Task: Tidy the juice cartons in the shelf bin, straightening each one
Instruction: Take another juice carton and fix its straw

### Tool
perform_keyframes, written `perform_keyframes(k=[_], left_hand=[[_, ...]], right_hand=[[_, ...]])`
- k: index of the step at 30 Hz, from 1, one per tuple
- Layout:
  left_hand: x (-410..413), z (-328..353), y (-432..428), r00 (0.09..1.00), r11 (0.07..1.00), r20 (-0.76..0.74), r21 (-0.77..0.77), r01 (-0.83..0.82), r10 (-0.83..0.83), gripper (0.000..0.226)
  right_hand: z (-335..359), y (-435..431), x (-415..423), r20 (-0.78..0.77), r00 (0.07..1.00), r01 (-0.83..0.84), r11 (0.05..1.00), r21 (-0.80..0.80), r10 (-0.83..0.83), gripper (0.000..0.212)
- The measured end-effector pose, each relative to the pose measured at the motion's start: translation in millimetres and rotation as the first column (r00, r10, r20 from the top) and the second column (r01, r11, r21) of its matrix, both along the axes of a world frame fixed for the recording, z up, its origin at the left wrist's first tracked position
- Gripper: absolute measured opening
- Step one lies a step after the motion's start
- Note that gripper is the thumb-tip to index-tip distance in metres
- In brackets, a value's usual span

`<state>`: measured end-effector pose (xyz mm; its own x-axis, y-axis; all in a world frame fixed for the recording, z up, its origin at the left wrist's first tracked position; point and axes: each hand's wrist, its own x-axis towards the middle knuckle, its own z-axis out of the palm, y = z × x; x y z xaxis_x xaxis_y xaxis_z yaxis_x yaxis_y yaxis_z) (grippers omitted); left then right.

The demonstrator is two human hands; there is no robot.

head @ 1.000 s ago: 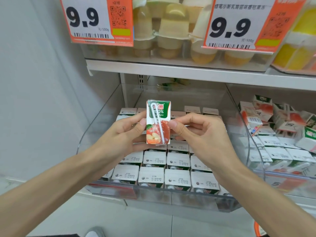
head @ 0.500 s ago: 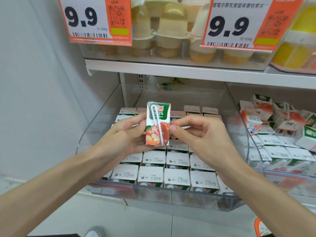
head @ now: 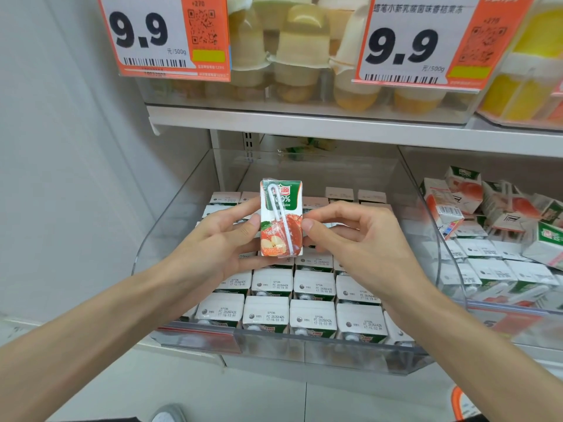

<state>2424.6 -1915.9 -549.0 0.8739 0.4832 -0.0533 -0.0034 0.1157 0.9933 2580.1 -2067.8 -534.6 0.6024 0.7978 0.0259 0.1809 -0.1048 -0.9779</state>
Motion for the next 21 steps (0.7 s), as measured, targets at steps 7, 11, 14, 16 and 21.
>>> perform_keyframes(k=[7,11,14,16,21], left_hand=[[1.9,1.0,-0.2,1.000,0.999,0.017,-0.024,0.021,-0.020,0.042],[3.6,1.5,-1.4,1.000,0.999,0.025,-0.045,0.016,-0.015,0.042],[4.3,1.7,-1.7,1.000,0.998,0.023,-0.061,0.018,-0.016,0.044],[4.8,1.9,-1.5,1.000,0.997,0.024,-0.077,0.011,-0.009,0.045],[4.7,1.7,-1.3,0.999,0.994,0.029,-0.105,0.021,-0.018,0.048]], right_hand=[[-1.3,1.3,1.4,-0.012,1.000,0.001,0.998,0.058,0.000,0.005],[-0.9,1.6,1.6,-0.018,1.000,0.000,0.997,0.077,0.002,0.005],[-0.8,1.8,1.7,-0.010,1.000,-0.001,0.997,0.072,0.001,0.006],[-1.0,2.1,2.0,-0.005,1.000,-0.001,0.997,0.074,0.002,0.006],[-1.0,2.3,2.3,-0.005,1.000,0.003,0.997,0.078,-0.002,0.006]])
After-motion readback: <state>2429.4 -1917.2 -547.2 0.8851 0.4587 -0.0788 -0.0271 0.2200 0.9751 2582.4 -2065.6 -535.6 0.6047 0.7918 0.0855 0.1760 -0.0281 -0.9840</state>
